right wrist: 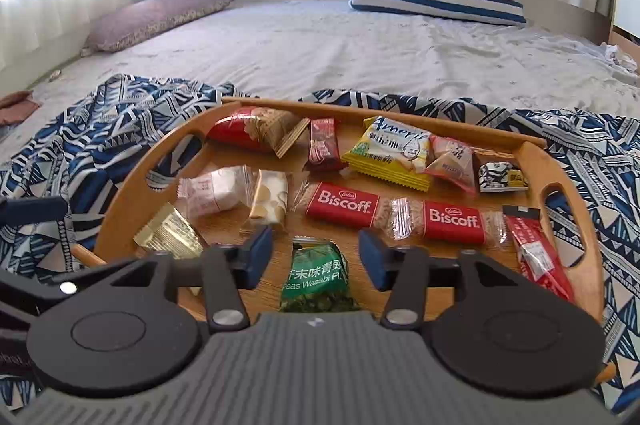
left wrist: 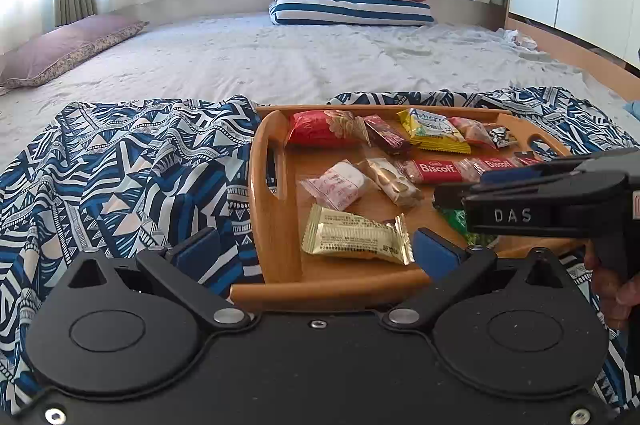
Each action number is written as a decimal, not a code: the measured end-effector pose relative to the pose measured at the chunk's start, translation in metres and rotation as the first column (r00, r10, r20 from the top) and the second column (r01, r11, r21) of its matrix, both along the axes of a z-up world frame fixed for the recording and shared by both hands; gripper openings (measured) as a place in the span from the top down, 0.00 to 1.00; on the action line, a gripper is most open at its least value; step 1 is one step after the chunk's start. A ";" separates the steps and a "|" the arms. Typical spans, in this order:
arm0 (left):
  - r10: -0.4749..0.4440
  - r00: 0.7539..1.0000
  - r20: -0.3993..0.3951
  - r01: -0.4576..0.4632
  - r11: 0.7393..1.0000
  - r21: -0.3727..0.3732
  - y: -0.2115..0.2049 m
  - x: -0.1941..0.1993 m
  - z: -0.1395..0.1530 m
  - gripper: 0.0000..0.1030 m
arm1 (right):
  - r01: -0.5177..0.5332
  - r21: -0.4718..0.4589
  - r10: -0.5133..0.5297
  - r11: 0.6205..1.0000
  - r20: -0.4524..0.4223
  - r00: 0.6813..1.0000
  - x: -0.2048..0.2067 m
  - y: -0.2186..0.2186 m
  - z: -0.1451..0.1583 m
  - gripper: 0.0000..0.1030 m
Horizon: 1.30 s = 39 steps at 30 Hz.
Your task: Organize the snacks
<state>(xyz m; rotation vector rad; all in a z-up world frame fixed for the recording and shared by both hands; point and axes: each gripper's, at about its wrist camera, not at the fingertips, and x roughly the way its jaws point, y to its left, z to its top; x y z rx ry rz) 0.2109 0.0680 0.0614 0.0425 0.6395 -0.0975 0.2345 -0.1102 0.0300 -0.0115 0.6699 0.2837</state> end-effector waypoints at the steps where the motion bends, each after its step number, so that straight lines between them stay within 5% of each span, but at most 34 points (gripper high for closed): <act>1: -0.006 1.000 -0.003 0.006 1.000 -0.001 -0.002 -0.004 0.000 0.00 | 0.005 0.002 -0.005 1.000 0.010 1.000 -0.005 -0.001 0.004 0.24; 4: -0.019 1.000 -0.013 0.019 1.000 -0.010 -0.009 -0.018 -0.001 0.00 | 0.026 0.002 -0.026 1.000 0.054 0.998 -0.025 -0.006 0.016 0.12; 13: -0.039 0.999 -0.037 0.038 0.999 -0.038 -0.042 -0.060 -0.021 0.00 | 0.115 -0.040 -0.110 0.993 0.110 0.988 -0.095 -0.036 0.021 0.00; 21: 0.022 0.999 -0.033 -0.022 1.000 -0.018 -0.050 -0.072 -0.040 0.00 | 0.218 -0.029 -0.215 0.975 0.075 0.974 -0.127 -0.064 -0.015 0.00; 29: 0.129 0.991 -0.034 -0.132 0.987 -0.090 -0.028 -0.064 -0.046 0.00 | 0.234 -0.049 -0.231 0.971 0.061 0.971 -0.129 -0.067 -0.035 0.00; 39: 0.133 0.990 -0.042 -0.134 0.991 -0.021 -0.038 -0.059 -0.051 0.00 | 0.229 -0.036 -0.229 0.973 0.009 0.973 -0.121 -0.061 -0.046 0.00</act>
